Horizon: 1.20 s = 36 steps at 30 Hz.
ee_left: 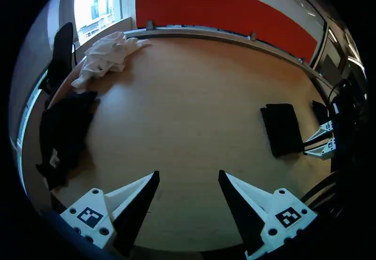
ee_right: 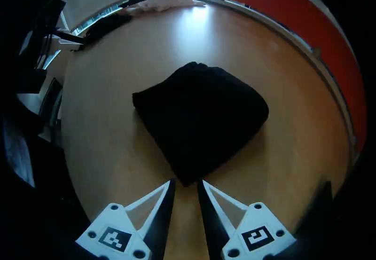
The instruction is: Fold towel
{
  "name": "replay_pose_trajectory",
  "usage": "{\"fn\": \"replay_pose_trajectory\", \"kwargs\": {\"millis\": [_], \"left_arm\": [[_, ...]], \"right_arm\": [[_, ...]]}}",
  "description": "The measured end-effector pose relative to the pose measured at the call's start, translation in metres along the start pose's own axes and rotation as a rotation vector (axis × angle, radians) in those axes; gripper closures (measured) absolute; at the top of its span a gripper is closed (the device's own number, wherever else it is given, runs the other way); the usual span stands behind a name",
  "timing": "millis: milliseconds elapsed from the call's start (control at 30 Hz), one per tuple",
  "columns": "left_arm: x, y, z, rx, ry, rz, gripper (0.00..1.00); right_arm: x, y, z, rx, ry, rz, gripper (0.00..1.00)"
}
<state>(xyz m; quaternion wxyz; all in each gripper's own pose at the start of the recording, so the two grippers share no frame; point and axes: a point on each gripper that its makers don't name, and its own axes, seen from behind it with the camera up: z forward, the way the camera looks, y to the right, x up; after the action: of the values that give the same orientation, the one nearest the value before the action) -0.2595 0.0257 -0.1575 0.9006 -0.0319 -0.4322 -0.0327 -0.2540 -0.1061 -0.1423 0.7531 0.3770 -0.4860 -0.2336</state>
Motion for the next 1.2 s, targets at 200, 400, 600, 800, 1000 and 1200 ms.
{"fn": "replay_pose_trajectory", "kwargs": {"millis": [200, 400, 600, 800, 1000, 1200], "left_arm": [[-0.001, -0.001, 0.000, 0.000, -0.001, 0.001, 0.07], [-0.001, -0.002, 0.000, 0.001, -0.001, 0.001, 0.07], [-0.003, -0.001, 0.000, 0.000, -0.004, 0.002, 0.07], [-0.004, -0.002, 0.000, 0.000, -0.006, 0.003, 0.07], [-0.003, -0.002, 0.000, -0.001, -0.005, 0.004, 0.07], [0.000, -0.001, 0.001, -0.006, 0.002, 0.004, 0.07]], "right_arm": [[-0.004, -0.001, 0.004, -0.002, -0.009, 0.011, 0.69], [-0.005, 0.002, 0.008, -0.011, -0.003, 0.031, 0.80], [-0.005, 0.002, 0.007, -0.013, 0.000, 0.042, 0.94], [-0.004, 0.003, 0.005, -0.021, 0.009, 0.044, 0.96], [0.005, 0.004, -0.002, -0.031, 0.032, 0.033, 0.96], [0.029, 0.010, -0.023, -0.058, 0.080, 0.011, 0.96]]}}
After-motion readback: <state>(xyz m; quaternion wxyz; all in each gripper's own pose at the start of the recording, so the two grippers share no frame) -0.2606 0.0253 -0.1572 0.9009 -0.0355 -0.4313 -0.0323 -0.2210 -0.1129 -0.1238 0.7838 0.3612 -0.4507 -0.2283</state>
